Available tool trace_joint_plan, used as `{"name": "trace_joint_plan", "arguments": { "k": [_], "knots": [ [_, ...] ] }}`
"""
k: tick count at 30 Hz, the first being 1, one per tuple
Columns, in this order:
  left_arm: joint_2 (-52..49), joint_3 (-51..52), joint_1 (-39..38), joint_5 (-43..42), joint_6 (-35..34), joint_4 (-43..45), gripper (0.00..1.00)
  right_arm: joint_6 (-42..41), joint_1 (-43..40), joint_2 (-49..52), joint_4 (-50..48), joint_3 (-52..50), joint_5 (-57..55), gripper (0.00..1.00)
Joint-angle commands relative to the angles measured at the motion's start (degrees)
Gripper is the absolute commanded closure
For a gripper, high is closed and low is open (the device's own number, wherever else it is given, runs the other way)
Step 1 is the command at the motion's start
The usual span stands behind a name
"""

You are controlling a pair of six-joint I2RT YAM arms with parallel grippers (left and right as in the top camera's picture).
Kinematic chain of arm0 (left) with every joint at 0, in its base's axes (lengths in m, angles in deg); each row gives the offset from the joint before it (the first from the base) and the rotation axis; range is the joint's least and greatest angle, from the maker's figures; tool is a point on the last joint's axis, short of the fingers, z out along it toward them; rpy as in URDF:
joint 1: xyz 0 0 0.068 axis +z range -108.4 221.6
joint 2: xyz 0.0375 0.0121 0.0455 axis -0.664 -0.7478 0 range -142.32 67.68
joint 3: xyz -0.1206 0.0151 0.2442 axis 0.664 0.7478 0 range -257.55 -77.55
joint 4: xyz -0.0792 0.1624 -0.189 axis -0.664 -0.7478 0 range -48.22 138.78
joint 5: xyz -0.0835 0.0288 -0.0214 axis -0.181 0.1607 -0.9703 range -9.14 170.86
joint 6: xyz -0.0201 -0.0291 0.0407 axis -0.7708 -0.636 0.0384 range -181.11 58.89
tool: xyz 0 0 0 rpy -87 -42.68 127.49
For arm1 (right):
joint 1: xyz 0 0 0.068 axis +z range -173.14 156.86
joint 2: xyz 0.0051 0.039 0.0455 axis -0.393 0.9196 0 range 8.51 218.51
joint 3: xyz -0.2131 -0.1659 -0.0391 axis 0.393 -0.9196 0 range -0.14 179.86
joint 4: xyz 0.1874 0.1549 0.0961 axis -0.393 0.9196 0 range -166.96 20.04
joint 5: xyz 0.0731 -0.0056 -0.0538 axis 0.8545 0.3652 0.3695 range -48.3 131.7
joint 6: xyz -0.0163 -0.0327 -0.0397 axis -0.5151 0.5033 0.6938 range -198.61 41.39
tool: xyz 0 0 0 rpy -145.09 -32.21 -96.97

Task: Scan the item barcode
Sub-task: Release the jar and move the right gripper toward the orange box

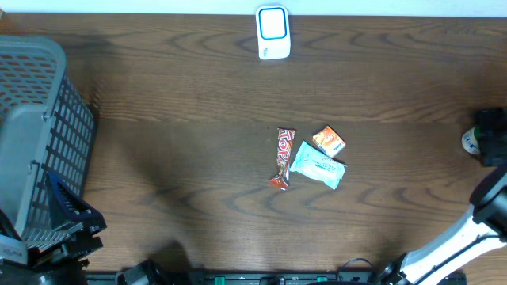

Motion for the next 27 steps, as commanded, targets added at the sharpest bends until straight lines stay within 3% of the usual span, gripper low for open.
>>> {"name": "trace_joint_plan", "arguments": {
  "k": [1,7,13,17,23,27],
  "knots": [
    [0.5,0.5,-0.2,-0.9,-0.7,0.2,0.15,5.4,-0.7,-7.7,-0.3,1.1,0.1,0.01],
    [0.5,0.7,-0.2,-0.9,-0.7,-0.8,0.15,8.0,2.2,-18.3,3.8,1.1,1.9,0.01],
    [0.5,0.8,-0.2,-0.9,-0.7,-0.9,0.15,8.5,13.6,-25.5,12.4,1.1,5.6,0.01],
    [0.5,0.8,-3.1,-0.9,-0.7,-0.7,0.15,16.9,26.1,-24.3,12.4,1.1,7.8,0.01],
    [0.5,0.8,-9.8,-0.2,0.0,0.3,0.15,33.2,43.1,-18.8,13.3,1.1,28.7,0.01],
    [0.5,0.8,-12.5,1.2,0.4,0.8,0.15,34.6,50.3,-13.4,14.5,1.1,27.4,0.01]
  ]
}}
